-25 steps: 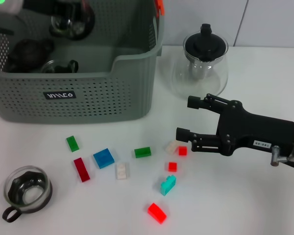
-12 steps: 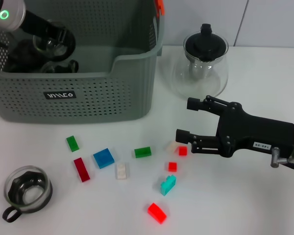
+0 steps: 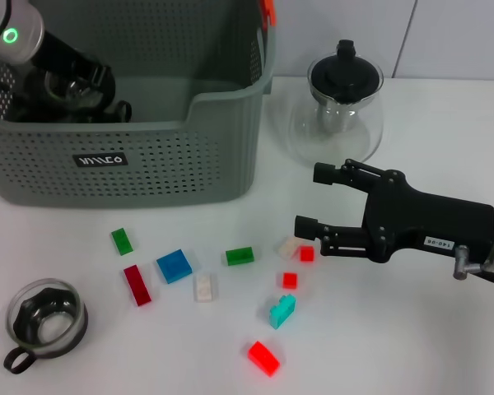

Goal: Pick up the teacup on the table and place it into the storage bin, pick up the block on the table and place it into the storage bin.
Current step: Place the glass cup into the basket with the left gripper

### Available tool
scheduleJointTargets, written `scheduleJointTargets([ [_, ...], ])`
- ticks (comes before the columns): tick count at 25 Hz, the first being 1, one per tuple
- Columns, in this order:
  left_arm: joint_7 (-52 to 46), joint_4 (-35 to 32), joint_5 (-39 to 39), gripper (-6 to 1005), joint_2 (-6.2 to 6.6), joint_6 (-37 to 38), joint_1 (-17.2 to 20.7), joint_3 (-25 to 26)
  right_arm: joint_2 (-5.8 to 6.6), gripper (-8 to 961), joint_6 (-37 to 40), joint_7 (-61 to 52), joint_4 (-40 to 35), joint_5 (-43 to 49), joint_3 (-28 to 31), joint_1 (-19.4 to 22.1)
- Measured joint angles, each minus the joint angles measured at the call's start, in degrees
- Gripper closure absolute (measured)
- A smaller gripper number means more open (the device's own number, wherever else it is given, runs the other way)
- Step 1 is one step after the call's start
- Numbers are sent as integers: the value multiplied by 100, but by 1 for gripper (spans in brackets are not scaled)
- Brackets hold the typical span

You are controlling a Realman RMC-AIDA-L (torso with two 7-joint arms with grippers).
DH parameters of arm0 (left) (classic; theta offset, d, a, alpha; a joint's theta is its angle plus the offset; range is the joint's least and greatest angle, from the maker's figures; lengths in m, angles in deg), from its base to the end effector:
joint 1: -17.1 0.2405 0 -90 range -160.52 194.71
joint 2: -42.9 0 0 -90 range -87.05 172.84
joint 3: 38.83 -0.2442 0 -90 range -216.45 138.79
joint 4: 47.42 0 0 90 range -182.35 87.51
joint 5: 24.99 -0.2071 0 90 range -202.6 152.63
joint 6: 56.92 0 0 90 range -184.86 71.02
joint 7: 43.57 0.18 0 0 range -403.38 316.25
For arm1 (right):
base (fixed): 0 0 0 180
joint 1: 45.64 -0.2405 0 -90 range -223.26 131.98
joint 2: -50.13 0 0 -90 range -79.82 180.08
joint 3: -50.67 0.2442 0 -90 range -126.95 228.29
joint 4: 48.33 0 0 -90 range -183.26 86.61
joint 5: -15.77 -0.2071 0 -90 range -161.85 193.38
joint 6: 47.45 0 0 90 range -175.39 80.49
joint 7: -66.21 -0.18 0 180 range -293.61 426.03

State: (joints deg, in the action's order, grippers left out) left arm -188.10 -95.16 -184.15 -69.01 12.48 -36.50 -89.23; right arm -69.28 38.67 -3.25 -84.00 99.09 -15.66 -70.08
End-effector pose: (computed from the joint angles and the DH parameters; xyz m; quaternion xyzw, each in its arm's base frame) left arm -0.2126 0.4751 0.0509 -0.8396 -0.4196 0.0801 0.3356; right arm 0.1937 0.3124 -0.0526 -0.9208 0.1447 0.3463 0.1061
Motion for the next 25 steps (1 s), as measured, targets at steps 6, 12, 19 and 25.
scheduleJointTargets([
  [6,-33,-11,-109,911,-52,15,-50,-67,-3,11,0,-1,0,0,14,0],
  [12,-133,-737,-81,823,-207,234,57,10,2,11,17,-6,-1,0,39,0],
  [19,51,-3657,335,542,-1104,-268,1077,-70,5,9,-13,-6,-1,0,42,-28],
  [25,-784,-4322,408,492,-1158,-971,1721,-771,7,9,-63,-6,50,-19,45,-56],
])
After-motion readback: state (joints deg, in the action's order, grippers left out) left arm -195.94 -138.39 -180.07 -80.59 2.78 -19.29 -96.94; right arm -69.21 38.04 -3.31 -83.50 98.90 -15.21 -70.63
